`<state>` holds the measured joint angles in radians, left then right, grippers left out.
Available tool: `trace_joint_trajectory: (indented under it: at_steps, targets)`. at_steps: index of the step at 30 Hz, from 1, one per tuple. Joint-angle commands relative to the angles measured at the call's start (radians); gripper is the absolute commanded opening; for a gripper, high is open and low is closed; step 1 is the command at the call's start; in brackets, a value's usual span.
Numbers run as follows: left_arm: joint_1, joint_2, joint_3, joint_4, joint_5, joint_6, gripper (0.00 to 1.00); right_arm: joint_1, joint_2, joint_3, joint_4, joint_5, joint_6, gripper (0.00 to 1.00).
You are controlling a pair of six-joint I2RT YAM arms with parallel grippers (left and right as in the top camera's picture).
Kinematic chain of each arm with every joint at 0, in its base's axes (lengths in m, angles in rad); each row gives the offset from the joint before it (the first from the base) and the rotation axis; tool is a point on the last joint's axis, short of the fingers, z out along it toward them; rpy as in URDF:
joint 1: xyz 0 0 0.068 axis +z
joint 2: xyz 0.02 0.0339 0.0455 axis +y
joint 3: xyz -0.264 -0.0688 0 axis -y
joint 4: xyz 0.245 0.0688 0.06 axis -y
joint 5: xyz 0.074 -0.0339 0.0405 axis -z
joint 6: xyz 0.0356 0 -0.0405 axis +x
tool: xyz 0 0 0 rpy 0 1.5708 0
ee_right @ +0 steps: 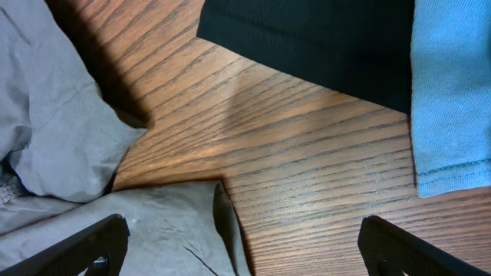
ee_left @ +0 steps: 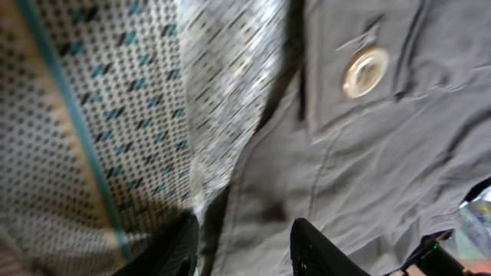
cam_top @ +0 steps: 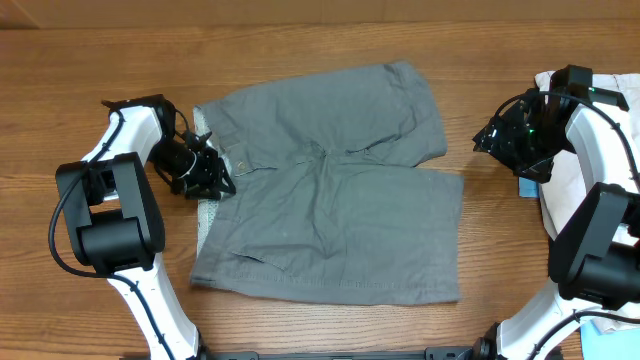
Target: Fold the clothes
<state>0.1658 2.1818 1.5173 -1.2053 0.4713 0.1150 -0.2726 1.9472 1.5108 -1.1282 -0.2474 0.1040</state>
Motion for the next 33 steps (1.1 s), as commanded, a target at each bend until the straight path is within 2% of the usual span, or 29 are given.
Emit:
trace_joint_trajectory:
  at_steps: [1, 17, 19, 21, 28, 33]
  targets:
    - [0.008, 0.015, 0.004, -0.017, -0.034, 0.061, 0.43, 0.002, -0.026, 0.029, 0.002, 0.0, 0.002, 1.0]
    - [-0.058, 0.015, 0.003, 0.003, -0.026, 0.083, 0.38, 0.002, -0.026, 0.029, 0.002, 0.0, 0.001, 1.0]
    - [-0.06, 0.015, 0.003, 0.002, -0.026, 0.071, 0.29, 0.002, -0.026, 0.029, 0.002, 0.0, 0.002, 1.0]
    - [-0.06, 0.015, 0.003, 0.001, -0.026, 0.06, 0.06, 0.002, -0.026, 0.029, 0.002, 0.0, 0.002, 1.0]
    - [-0.032, 0.015, 0.048, -0.08, -0.026, 0.016, 0.04, 0.002, -0.026, 0.029, 0.002, 0.0, 0.002, 1.0]
    - [-0.021, 0.011, 0.087, -0.153, -0.053, -0.063, 0.04, 0.002, -0.026, 0.029, 0.002, 0.0, 0.002, 1.0]
